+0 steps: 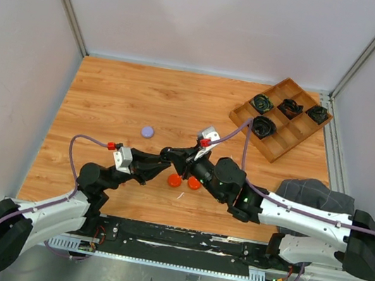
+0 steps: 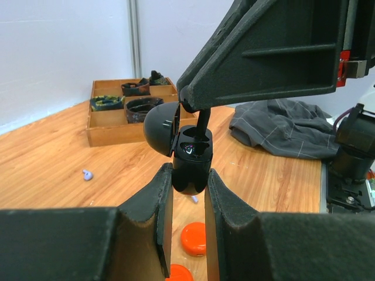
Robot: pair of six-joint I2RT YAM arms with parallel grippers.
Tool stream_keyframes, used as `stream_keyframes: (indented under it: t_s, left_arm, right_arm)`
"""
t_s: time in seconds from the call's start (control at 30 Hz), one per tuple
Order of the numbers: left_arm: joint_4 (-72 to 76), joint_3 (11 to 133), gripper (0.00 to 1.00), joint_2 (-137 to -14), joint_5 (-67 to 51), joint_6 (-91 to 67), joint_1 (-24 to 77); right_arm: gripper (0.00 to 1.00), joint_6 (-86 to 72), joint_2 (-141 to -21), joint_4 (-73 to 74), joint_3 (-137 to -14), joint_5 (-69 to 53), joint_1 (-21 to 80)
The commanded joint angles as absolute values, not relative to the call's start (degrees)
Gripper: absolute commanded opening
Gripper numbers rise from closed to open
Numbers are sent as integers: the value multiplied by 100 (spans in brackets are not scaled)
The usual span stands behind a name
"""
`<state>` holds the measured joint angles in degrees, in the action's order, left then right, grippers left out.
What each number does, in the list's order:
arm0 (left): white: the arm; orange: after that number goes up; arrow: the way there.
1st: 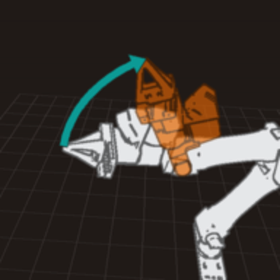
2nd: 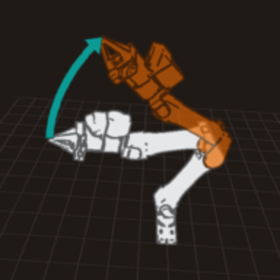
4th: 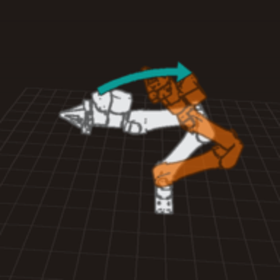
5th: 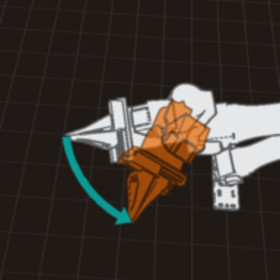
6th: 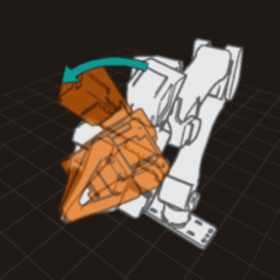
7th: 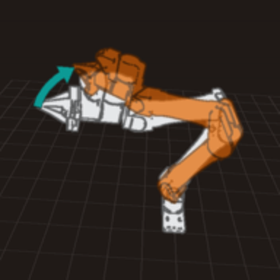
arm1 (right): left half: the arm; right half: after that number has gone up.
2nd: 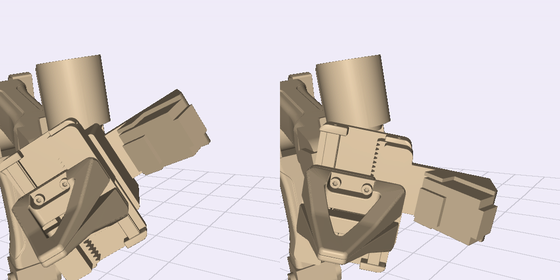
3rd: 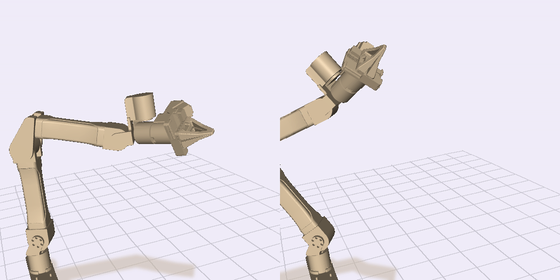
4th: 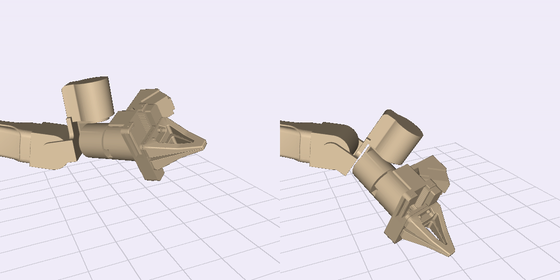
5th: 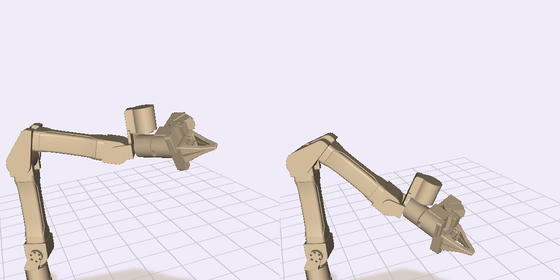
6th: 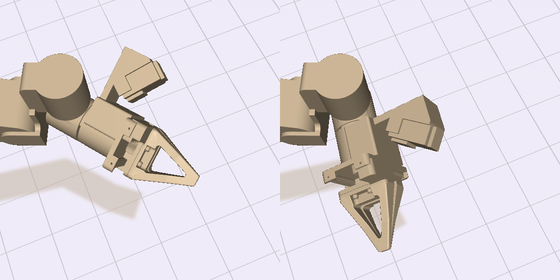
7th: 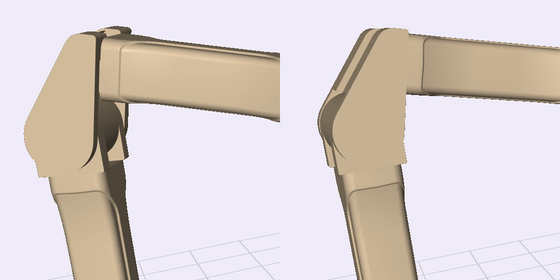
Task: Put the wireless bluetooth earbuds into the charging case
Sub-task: Place the earbud in the charging case.
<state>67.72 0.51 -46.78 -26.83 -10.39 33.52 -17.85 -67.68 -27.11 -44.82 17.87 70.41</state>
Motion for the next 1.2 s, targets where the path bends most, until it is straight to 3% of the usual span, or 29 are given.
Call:
stream_keyframes:
  t_s: [0.0, 0.5, 0.93, 1.17]
  left_arm:
    - [7113, -233, 0, -4686, -2683, -1037, 3368]
    - [7073, -281, 0, -4584, -2498, -1028, 3366]
    - [7058, -259, 0, -4705, -2415, -1011, 3366]
    - [6933, -246, 0, -4722, -2341, -919, 3367]
  right_arm:
    - [16, -1710, -6820, -3009, -4371, 1999, 7161]
    - [19, -2091, -7055, -3105, -4356, 2197, 7324]
    - [43, -2074, -6746, -2742, -4445, 2295, 7388]
    - [52, -1992, -6466, -1549, -5059, 2416, 7381]
